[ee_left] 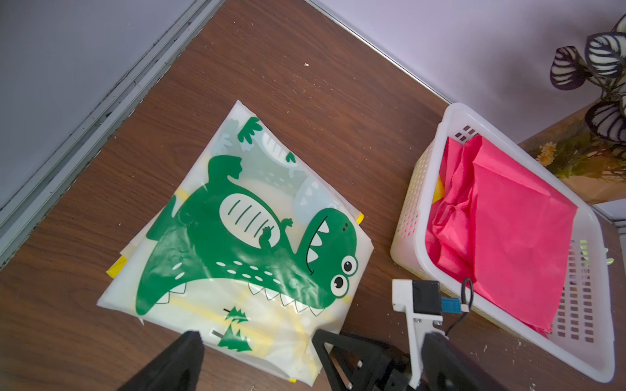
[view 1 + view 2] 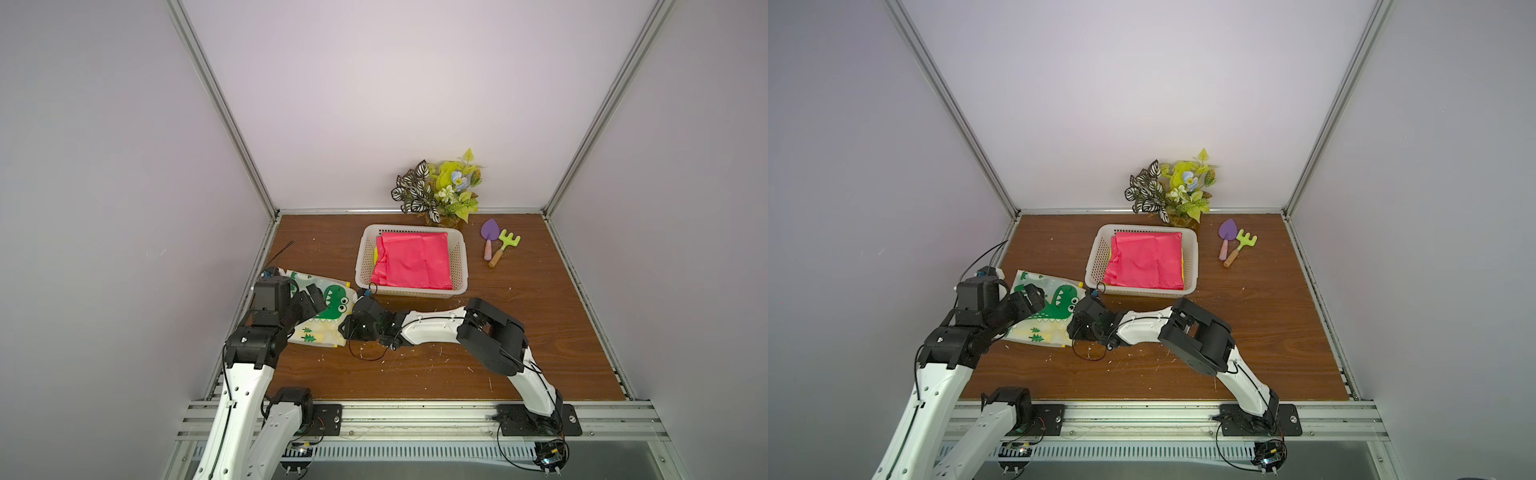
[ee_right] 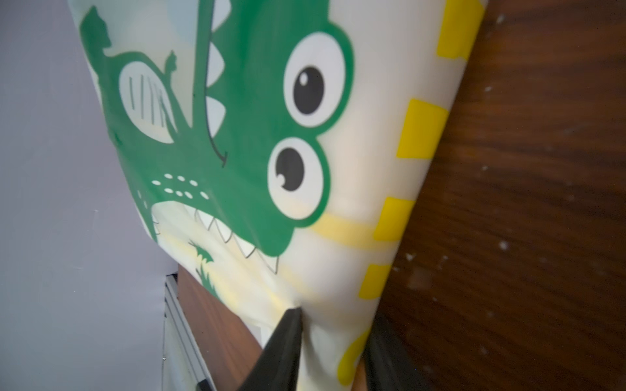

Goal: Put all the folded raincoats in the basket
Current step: Move the raincoat to the center of the board.

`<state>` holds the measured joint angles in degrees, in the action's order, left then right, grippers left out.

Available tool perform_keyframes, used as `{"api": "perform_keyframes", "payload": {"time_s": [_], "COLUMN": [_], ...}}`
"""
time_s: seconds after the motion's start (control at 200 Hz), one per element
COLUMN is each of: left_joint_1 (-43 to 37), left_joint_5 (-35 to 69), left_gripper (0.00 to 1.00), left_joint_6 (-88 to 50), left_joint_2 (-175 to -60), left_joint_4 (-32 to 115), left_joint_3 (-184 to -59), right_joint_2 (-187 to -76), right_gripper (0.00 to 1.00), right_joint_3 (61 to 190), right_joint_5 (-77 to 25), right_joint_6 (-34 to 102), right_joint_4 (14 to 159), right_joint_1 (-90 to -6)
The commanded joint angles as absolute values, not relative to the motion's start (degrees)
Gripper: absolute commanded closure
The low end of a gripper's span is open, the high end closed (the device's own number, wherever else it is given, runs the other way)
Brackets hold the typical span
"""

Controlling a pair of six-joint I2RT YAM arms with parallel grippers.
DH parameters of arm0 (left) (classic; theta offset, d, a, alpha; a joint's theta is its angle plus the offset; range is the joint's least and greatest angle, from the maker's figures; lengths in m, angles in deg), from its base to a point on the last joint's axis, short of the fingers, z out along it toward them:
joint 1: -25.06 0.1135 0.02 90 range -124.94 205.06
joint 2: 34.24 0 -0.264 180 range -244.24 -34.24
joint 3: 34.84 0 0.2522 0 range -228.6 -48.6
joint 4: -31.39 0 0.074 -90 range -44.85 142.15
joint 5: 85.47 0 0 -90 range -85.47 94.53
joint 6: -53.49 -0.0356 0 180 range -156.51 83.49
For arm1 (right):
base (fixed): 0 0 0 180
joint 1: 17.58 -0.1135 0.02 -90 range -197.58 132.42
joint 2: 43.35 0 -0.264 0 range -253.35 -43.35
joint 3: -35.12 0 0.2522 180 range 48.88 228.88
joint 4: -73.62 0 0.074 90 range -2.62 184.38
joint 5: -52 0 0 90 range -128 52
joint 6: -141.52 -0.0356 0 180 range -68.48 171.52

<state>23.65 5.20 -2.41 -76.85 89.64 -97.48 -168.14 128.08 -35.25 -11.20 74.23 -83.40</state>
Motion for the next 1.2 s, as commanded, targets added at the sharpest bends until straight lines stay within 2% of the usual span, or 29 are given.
{"api": "perform_keyframes", "payload": {"time_s": [0.0,0.125,0.225,0.56,0.836,1.066,1.196], "left_joint_1": [24.2,24.28,24.27,24.28,24.2,24.18,19.27], "left_joint_5": [2.87,-0.36,-0.63,0.72,7.02,16.73,18.24], "left_gripper": [0.0,0.0,0.0,0.0,0.0,0.0,0.0], "left_joint_6": [-1.14,-2.08,-2.33,-1.2,-2.67,-2.71,-0.21], "left_joint_2": [-77.33,-76.95,-77.89,-79.57,-80.61,-80.53,-80.67], "left_joint_4": [90.86,90.77,90.76,90.59,90.41,87.79,85.57], "left_joint_3": [-97.94,-97.75,-97.56,-95.84,-94.22,-89.55,-87.82], "right_joint_2": [-163.4,-159.7,-156.92,-150.23,-144.01,-138.99,-134.87], "right_gripper": [0.79,0.91,0.95,1.0,1.0,1.0,1.0], "right_joint_3": [124.9,120.59,117.29,110.94,105.82,101.51,97.87], "right_joint_5": [-37.84,-39.87,-40.91,-40.74,-39.31,-40.93,-41.48], "right_joint_6": [-10.2,-9.48,-9.21,-6.23,-8.03,-9.75,-12.11], "right_joint_4": [75.53,76.62,77.42,83.79,88.98,92.77,95.57], "right_joint_1": [-83.16,-83.24,-83.26,-83.24,-83.21,-83.14,-82.47]}}
